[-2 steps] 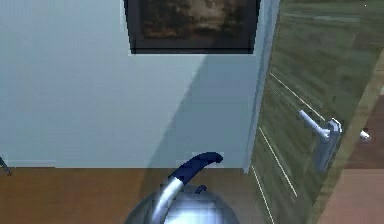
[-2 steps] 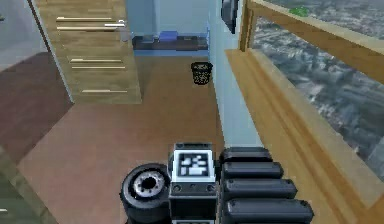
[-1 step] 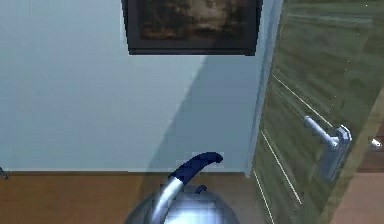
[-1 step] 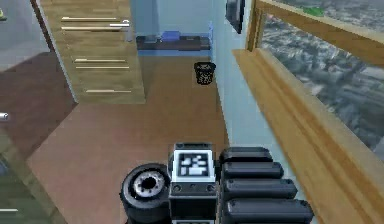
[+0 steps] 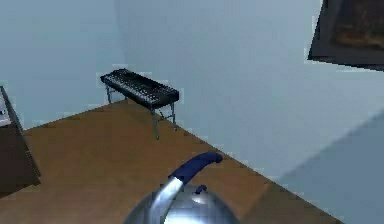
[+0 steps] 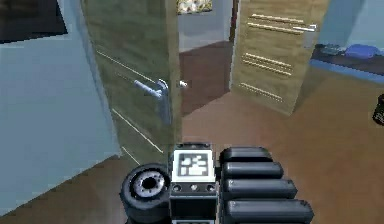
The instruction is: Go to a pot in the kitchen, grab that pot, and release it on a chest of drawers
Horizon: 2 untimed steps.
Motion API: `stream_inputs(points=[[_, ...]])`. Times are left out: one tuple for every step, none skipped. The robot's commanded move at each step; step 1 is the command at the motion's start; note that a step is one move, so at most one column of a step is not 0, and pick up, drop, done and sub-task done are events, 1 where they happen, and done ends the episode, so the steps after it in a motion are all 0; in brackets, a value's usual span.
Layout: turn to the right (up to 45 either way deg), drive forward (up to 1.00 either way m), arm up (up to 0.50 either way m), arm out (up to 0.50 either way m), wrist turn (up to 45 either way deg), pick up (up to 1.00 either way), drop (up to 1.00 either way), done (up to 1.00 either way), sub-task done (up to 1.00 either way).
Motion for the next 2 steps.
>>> stream_inputs(points=[[-27.0,0.00,0.00,0.00,0.0,0.00,0.00,0.00,0.00],[0.0,0.40,0.00,0.00,0.0,0.00,0.00,0.00,0.00]])
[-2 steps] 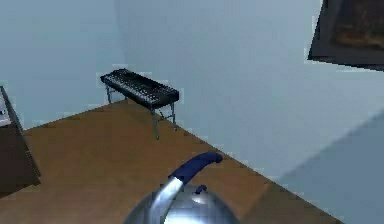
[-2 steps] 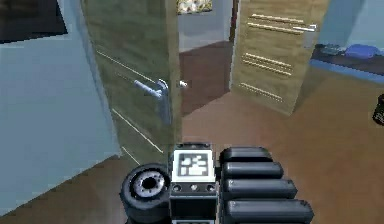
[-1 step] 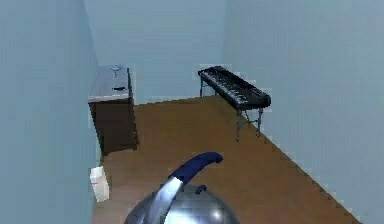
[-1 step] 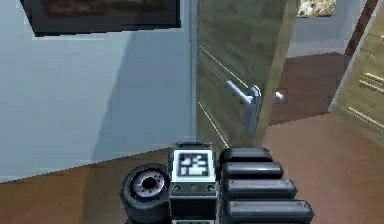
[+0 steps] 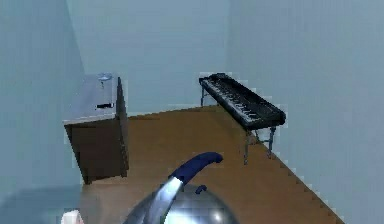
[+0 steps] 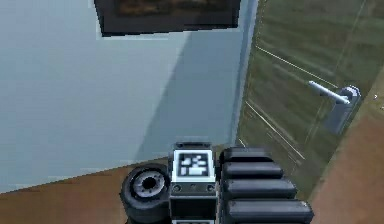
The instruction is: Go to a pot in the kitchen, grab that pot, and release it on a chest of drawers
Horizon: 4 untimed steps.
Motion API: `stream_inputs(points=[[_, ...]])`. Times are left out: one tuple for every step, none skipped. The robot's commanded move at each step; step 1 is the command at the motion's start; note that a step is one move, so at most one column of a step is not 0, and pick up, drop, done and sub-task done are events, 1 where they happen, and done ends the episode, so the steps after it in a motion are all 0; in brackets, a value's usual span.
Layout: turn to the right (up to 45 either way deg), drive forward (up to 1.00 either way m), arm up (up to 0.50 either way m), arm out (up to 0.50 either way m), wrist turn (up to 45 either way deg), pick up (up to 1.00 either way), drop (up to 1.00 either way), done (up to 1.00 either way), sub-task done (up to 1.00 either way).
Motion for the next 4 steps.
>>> stream_inputs(points=[[-12.0,0.00,0.00,0.00,0.0,0.00,0.00,0.00,0.00],[0.0,1.00,0.00,0.00,0.0,0.00,0.00,0.00,0.00],[0.0,1.00,0.00,0.00,0.0,0.00,0.00,0.00,0.00],[-12.0,0.00,0.00,0.00,0.0,0.00,0.00,0.00,0.00]])
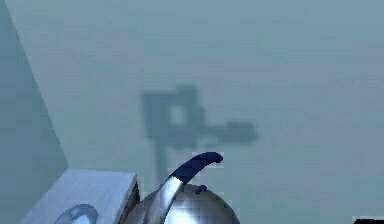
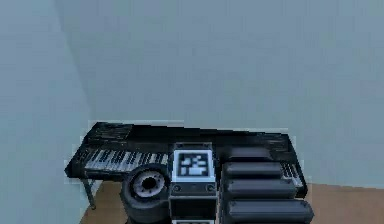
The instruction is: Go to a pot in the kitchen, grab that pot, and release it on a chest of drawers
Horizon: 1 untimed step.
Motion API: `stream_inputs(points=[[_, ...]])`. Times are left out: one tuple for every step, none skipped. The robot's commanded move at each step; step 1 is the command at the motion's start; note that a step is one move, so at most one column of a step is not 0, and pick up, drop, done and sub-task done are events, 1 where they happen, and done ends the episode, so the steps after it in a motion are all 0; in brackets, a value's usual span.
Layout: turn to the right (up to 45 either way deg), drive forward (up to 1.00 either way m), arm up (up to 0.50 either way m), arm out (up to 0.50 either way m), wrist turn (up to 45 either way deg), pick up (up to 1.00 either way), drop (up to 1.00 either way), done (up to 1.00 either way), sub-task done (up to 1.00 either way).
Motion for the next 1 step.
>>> stream_inputs(points=[[0.0,0.15,0.00,0.00,0.0,0.00,0.00,0.00,0.00]])
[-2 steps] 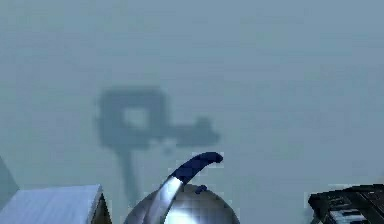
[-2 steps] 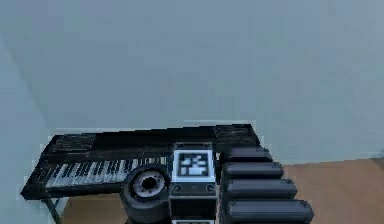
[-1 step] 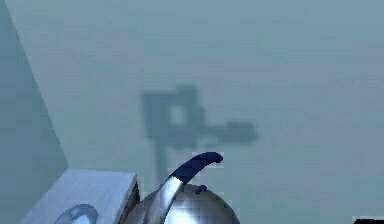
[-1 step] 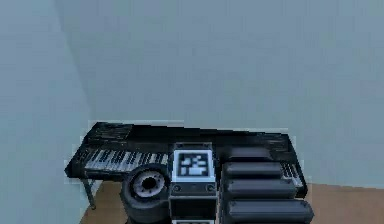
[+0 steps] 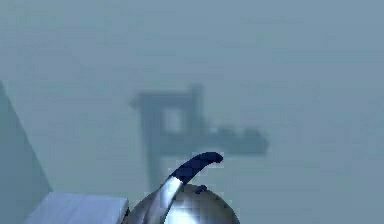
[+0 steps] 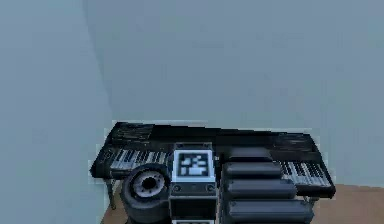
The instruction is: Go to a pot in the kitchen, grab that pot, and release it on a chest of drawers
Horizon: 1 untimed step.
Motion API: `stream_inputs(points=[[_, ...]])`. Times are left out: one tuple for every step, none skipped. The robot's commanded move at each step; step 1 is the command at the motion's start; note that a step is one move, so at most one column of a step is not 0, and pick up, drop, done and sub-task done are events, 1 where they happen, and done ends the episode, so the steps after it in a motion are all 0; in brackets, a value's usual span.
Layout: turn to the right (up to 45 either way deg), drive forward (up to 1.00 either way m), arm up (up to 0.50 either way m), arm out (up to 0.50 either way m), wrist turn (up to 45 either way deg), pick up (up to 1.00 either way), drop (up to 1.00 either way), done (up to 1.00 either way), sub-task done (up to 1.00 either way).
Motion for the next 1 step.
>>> stream_inputs(points=[[45.0,0.00,0.00,0.00,0.0,0.00,0.00,0.00,0.00]])
